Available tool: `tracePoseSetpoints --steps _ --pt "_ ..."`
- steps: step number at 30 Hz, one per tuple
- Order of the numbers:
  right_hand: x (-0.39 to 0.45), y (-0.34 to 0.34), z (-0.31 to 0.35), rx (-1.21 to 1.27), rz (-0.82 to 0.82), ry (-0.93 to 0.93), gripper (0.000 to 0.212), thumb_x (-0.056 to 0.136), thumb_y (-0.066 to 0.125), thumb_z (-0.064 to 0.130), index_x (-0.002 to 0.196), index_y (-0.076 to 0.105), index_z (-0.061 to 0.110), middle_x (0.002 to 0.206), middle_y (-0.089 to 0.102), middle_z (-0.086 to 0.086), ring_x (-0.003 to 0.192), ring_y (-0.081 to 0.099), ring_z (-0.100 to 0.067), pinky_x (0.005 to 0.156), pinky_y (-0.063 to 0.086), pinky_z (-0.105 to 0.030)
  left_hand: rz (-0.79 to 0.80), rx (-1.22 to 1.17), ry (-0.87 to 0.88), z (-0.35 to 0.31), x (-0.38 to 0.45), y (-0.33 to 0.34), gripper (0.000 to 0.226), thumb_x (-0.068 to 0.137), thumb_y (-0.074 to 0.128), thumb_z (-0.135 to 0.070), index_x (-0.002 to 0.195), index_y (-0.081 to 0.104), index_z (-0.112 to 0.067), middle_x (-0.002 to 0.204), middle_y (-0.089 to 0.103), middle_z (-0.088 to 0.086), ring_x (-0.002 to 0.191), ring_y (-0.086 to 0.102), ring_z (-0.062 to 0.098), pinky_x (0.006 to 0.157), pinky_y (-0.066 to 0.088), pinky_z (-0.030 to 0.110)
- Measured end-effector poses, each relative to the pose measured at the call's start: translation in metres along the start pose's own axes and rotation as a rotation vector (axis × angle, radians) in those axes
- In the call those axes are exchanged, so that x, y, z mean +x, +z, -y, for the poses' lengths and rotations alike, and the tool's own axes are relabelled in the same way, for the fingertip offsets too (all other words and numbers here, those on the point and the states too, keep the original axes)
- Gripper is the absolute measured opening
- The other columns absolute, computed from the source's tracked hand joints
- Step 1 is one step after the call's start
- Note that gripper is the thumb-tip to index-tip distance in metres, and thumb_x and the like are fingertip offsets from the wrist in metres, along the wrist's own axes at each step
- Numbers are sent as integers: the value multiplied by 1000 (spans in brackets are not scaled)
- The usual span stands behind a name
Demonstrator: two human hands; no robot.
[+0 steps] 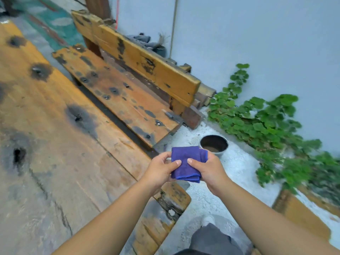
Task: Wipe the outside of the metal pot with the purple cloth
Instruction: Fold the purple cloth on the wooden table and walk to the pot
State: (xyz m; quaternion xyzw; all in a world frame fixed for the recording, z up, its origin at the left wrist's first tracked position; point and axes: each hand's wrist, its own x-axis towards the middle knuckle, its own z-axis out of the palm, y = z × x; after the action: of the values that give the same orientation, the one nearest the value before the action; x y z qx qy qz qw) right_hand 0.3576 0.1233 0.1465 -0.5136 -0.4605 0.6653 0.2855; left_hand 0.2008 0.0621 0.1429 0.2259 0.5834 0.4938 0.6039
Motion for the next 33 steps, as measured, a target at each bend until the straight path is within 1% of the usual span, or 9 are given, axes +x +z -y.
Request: tracePoseSetpoints --steps 5,8,11,14,17,20,24,27,33 --pt "-12 -55 -7 -104 -242 -60 35 66 78 31 98 65 33 97 74 7 91 70 -17 85 56 -48 19 141 17 12 20 64 23 91 62 2 114 61 4 97 70 25 86 66 30 87 53 58" --pt "-6 -89 -15 -165 -312 -50 39 68 75 35 104 60 33 100 70 6 93 67 -19 85 54 -48 2 227 10 23 41 97 23 89 65 2 111 62 1 103 66 36 89 64 38 88 49 64" --pt "14 -124 -23 -203 -335 -47 30 78 76 25 102 61 31 98 69 7 91 66 -17 85 54 -45 -32 343 20 33 68 126 22 86 69 -1 107 64 -4 95 69 32 87 67 44 83 54 56" --pt "47 -166 -26 -218 -325 -21 26 79 77 21 94 60 34 93 69 11 86 65 -10 76 53 -35 -57 447 14 37 98 159 20 84 71 -6 103 65 -11 80 71 20 69 64 27 68 51 41" --pt "87 -205 -25 -237 -287 3 27 77 78 22 92 59 36 89 68 15 76 63 3 61 43 -17 -90 445 2 35 131 193 22 84 70 -4 104 65 -14 67 69 -1 59 63 12 58 51 29" --pt "118 -240 -20 -243 -249 29 28 77 79 20 91 59 35 87 68 14 71 61 8 54 40 -8 -127 481 3 35 161 223 25 84 71 -6 105 67 -19 77 69 3 64 62 16 62 53 33" --pt "163 -294 -13 -292 -206 78 27 77 79 22 89 58 31 85 68 12 72 61 2 53 38 -9 -156 485 -38 38 209 270 27 84 71 -5 105 68 -22 82 66 1 66 61 17 70 58 45" --pt "195 -329 -16 -311 -177 104 27 76 80 21 88 57 31 84 67 12 69 61 3 52 39 -8 -153 486 -50 46 242 295 27 85 70 -4 104 68 -23 84 68 -4 61 64 8 67 60 41" --pt "265 -365 -54 -192 -183 173 39 77 78 12 106 62 32 99 69 13 92 66 -10 78 53 -27 -85 469 -68 89 323 311 30 86 65 0 103 69 -24 85 67 -3 57 62 12 58 54 31"
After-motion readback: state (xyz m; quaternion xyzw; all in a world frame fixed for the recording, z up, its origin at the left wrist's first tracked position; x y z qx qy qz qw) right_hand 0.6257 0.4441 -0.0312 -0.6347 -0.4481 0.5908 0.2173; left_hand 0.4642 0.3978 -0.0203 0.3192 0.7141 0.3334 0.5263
